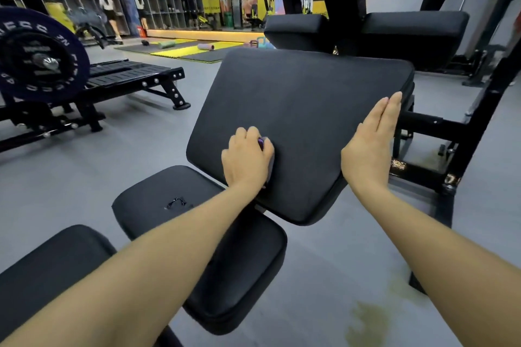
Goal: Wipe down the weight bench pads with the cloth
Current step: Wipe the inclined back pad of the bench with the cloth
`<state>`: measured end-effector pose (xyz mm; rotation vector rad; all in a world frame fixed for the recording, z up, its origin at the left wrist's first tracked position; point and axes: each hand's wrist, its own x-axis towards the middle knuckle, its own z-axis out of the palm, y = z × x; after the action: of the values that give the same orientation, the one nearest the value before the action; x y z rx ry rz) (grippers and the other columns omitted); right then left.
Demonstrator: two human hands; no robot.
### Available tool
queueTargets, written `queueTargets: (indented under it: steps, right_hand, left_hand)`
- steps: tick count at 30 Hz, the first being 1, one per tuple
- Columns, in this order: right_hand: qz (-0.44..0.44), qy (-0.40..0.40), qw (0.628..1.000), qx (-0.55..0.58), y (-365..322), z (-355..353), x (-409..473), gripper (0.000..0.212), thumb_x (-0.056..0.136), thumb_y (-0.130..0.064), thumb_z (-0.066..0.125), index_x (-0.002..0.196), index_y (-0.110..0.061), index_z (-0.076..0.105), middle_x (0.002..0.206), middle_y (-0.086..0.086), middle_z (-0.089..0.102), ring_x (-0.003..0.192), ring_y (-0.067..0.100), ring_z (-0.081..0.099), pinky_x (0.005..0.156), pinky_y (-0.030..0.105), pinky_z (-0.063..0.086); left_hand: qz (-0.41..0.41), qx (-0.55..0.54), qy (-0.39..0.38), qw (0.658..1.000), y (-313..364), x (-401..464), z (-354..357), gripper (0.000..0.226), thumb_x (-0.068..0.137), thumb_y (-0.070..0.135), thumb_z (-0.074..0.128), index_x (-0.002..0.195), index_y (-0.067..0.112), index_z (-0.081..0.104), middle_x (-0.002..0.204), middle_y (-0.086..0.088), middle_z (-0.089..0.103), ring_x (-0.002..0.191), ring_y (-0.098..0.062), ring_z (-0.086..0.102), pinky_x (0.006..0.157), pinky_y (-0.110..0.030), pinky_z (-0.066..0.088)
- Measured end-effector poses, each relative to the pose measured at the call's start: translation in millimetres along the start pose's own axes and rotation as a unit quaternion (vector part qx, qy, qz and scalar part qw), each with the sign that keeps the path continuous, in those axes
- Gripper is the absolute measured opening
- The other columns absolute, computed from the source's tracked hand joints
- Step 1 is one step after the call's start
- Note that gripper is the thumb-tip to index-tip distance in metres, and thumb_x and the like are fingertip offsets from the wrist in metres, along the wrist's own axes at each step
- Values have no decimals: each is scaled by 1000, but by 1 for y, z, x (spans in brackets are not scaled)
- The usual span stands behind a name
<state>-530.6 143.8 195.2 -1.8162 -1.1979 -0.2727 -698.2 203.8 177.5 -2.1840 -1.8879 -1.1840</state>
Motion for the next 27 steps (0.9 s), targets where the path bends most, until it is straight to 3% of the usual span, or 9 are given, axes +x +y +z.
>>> queueTargets:
  steps: [2, 4, 7, 10, 12, 16, 21, 27]
  right_hand:
    - [-3, -3, 1000, 0, 1, 1, -1, 67, 90, 13, 30, 148, 3, -3, 157, 10, -16, 146, 21, -10, 94, -7, -13]
    - [-8, 1, 1000, -4, 2, 3, 0, 66, 91, 11, 30, 148, 3, -3, 157, 10, -16, 147, 21, -9, 109, 7, -6]
    - [-13, 9, 1000, -16, 3, 5, 1, 65, 92, 10, 31, 148, 4, -2, 158, 10, -15, 147, 23, -4, 117, 21, 9]
    - [-7, 17, 1000, -4, 3, 6, 2, 69, 87, 15, 33, 147, 5, -1, 157, 12, -13, 147, 25, -2, 115, 29, 26]
    - [-5, 11, 1000, -7, 1, 6, 2, 72, 84, 17, 33, 147, 6, -1, 157, 13, -13, 147, 26, -3, 116, 31, 24]
    - [-2, 3, 1000, -22, 0, 5, -1, 71, 86, 15, 31, 147, 6, -2, 157, 13, -14, 147, 25, -5, 120, 30, 10]
    - [-18, 15, 1000, 21, 2, 8, 0, 73, 84, 15, 34, 147, 5, -1, 157, 17, -12, 146, 31, -1, 118, 39, 20]
    - [-13, -17, 1000, -19, 3, 1, 3, 69, 85, 16, 31, 145, 10, -2, 155, 19, -15, 146, 31, -7, 119, 33, 14]
  left_hand:
    - [-63, 0, 23, 998, -5, 26, 5, 25, 94, 32, 40, 98, 11, 53, 107, -8, 51, 102, -27, 47, 72, -37, 31]
    - [-118, -10, 31, 992, -9, 40, 9, 27, 95, 30, 38, 105, 10, 53, 114, -9, 49, 108, -27, 44, 71, -38, 32]
    - [-100, -5, 21, 995, -8, 30, 6, 24, 95, 30, 39, 104, 11, 50, 113, -10, 46, 107, -28, 41, 66, -37, 32]
    - [-76, -43, -33, 996, -6, -5, -3, 20, 94, 30, 41, 96, 11, 46, 107, -10, 44, 100, -28, 40, 68, -37, 33]
    - [-53, -41, -51, 996, -6, -29, -6, 19, 94, 31, 42, 91, 13, 44, 104, -9, 44, 98, -27, 39, 70, -37, 35]
    - [-34, 10, -5, 999, -10, -5, 0, 21, 94, 31, 41, 98, 12, 50, 107, -9, 46, 104, -27, 42, 69, -39, 36]
    - [-163, 17, 21, 986, -20, 38, 4, 27, 95, 28, 38, 112, 12, 51, 119, -13, 45, 114, -30, 40, 77, -44, 40]
    - [-131, -50, -30, 990, 7, 1, -5, 26, 95, 30, 38, 106, 10, 51, 113, -12, 44, 109, -29, 39, 71, -39, 34]
